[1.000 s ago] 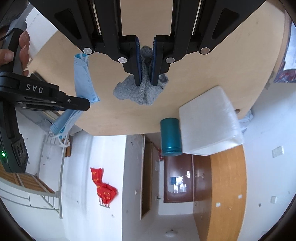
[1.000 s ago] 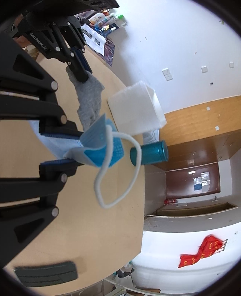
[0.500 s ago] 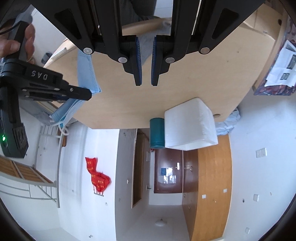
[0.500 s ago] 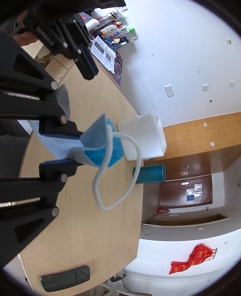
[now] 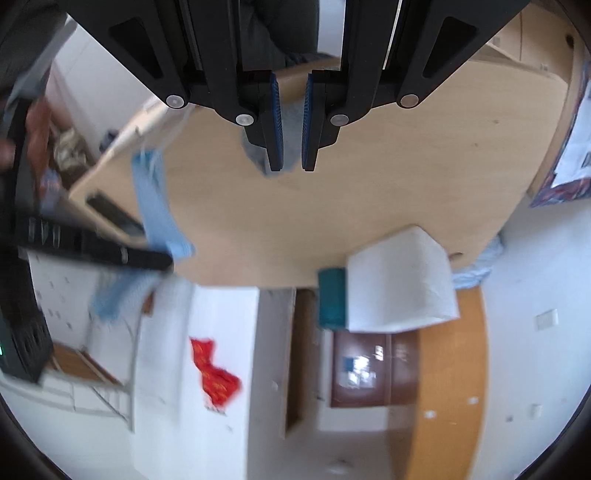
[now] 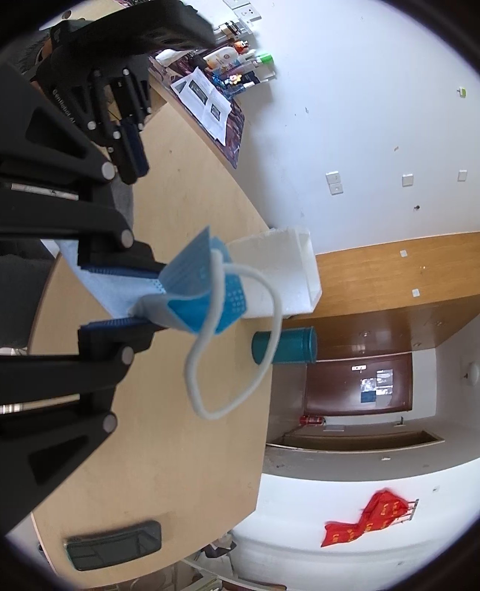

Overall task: Organize soft objects
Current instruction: 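Lift the grey sock and blue mask and carry them toward the foam box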

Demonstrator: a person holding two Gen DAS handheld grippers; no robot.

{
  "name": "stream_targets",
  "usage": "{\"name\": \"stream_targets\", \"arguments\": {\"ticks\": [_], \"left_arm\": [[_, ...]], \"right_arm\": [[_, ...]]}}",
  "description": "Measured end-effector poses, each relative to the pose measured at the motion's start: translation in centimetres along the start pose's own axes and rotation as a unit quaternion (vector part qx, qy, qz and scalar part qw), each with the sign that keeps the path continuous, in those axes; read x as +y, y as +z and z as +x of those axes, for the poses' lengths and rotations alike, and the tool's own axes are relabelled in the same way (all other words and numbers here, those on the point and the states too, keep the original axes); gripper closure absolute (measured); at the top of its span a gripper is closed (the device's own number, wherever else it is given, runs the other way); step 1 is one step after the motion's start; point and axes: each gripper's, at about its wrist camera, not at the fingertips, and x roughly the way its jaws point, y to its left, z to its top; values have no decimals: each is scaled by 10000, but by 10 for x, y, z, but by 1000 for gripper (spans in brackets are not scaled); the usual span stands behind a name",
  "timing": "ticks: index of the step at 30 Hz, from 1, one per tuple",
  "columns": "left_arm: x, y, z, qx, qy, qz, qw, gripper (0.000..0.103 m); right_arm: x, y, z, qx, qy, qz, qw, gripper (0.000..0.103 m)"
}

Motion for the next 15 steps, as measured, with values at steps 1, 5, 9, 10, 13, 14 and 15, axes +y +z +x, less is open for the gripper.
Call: {"name": "stream_targets", "arguments": {"ticks": [1, 5, 9, 10, 13, 14, 15], "left_arm": [[1, -3, 4, 39, 13, 21, 10000, 91], [6, -13, 22, 237, 74, 113, 9996, 34], [2, -16, 31, 275, -14, 309, 9991, 20], [-1, -16, 37, 357, -25, 388, 9986, 18], [-2, -20, 56, 588, 38, 440, 9973, 17], [-1, -21, 64, 687, 61, 391, 9968, 17], [0, -23, 69, 757, 69, 379, 9964, 22]], "right_arm": [[-4, 0, 3, 18, -8, 24, 10000, 80], [-13, -3, 14, 103, -17, 149, 9998, 80], [-19, -4, 26, 213, -11, 224, 9995, 80], [-20, -5, 29, 240, 2, 233, 9994, 80], [-21, -4, 34, 276, 29, 253, 9993, 80], [-21, -4, 36, 290, 37, 256, 9992, 80], [-23, -4, 37, 301, 38, 262, 9992, 80]]}}
